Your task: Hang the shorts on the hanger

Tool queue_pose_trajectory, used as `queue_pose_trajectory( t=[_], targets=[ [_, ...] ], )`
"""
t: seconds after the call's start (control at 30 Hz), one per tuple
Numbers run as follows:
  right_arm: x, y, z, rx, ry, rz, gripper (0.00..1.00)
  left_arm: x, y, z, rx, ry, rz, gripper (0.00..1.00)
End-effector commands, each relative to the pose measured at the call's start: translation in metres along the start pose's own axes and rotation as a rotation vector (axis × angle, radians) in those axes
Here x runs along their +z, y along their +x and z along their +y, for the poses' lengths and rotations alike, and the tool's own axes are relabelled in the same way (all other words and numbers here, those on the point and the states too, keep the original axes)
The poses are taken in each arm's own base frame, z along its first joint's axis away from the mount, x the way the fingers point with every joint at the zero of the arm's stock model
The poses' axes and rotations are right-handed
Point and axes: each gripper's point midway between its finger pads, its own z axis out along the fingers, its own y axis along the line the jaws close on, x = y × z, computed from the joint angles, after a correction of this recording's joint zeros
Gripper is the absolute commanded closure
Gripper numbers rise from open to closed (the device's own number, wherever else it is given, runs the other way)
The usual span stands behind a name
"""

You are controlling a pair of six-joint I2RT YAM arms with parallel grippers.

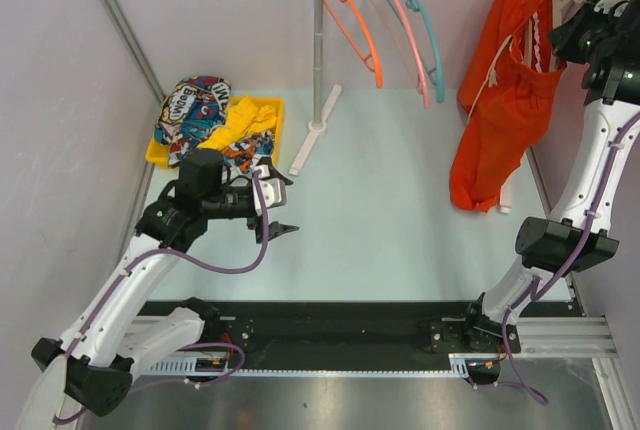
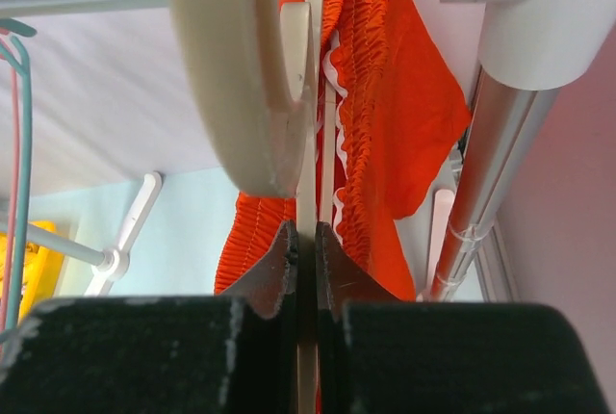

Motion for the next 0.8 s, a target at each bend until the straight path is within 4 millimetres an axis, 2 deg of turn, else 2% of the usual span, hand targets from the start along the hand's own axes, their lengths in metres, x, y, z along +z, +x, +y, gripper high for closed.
queue_pose_trajectory(
  t=[0.0, 0.17, 0.3, 0.33, 0.4, 0.43, 0.5, 0.53, 0.6, 0.63, 0.67, 0.73, 0.77],
  targets=[
    [-0.004, -0.028, 0.007, -0.003, -0.013, -0.085, 1.0, -0.001, -0.003, -0.005, 0.007, 0.006, -0.014, 0.0],
    [0.007, -0.012, -0.002, 0.016, -0.001, -0.033, 1.0, -0.003, -0.004, 0.001, -0.038, -0.027, -0.004, 0.0],
    [0.008, 0.004, -0.003, 0.036, -0.006, 0.022, 1.0, -0.002, -0.001, 0.009, -0.164, -0.074, 0.031, 0.0],
    [0.006, 0.008, -0.004, 0.04, -0.003, 0.033, 0.86, 0.001, 0.004, 0.011, -0.204, -0.074, 0.055, 0.0],
    [0.002, 0.009, -0.002, 0.035, -0.011, 0.033, 0.66, 0.001, 0.007, 0.013, -0.289, -0.082, 0.092, 0.0],
    [-0.003, 0.01, 0.0, 0.033, -0.014, 0.032, 0.49, 0.001, 0.008, 0.012, -0.315, -0.076, 0.108, 0.0],
    [-0.012, 0.003, 0.005, 0.022, -0.022, 0.007, 0.39, 0.003, 0.011, 0.013, -0.398, -0.069, 0.143, 0.0],
    [-0.018, -0.001, 0.008, 0.017, -0.024, -0.009, 0.31, 0.003, 0.012, 0.013, -0.416, -0.068, 0.15, 0.0],
    [-0.036, -0.015, 0.014, 0.0, -0.025, -0.058, 0.25, 0.001, 0.01, 0.018, -0.468, -0.088, 0.151, 0.0],
    [-0.042, -0.02, 0.016, -0.007, -0.024, -0.074, 0.19, 0.001, 0.01, 0.019, -0.478, -0.091, 0.147, 0.0],
    [-0.054, -0.03, 0.021, -0.022, -0.022, -0.11, 0.15, -0.003, 0.007, 0.025, -0.492, -0.114, 0.136, 0.0],
    [-0.066, -0.04, 0.024, -0.034, -0.016, -0.146, 0.06, -0.008, 0.001, 0.033, -0.51, -0.145, 0.113, 0.0],
    [-0.08, -0.05, 0.028, -0.057, -0.012, -0.18, 0.04, -0.015, -0.003, 0.044, -0.538, -0.184, 0.09, 0.0]
  ],
)
